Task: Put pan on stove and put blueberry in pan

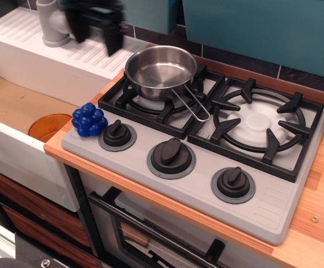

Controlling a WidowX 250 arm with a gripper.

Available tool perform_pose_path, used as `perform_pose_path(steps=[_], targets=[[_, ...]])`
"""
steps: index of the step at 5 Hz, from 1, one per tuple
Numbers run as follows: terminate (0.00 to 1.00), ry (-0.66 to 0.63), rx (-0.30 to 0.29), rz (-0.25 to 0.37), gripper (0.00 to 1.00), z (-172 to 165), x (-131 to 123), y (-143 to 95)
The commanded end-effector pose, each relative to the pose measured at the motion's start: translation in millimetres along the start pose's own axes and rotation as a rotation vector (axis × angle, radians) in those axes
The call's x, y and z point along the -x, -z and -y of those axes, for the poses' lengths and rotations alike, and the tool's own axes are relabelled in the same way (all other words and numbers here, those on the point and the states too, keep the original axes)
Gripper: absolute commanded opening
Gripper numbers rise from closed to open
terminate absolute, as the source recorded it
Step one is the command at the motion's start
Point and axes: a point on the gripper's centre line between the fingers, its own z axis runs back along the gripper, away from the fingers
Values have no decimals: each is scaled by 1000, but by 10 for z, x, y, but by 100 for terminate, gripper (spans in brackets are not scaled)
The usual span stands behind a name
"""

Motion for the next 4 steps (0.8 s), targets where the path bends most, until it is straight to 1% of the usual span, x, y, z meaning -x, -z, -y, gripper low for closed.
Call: perform_pose_path(steps=[1,4], targets=[[0,8,-19,130,100,-59,259,-123],[0,-3,-15,200,100,-6,603,173]])
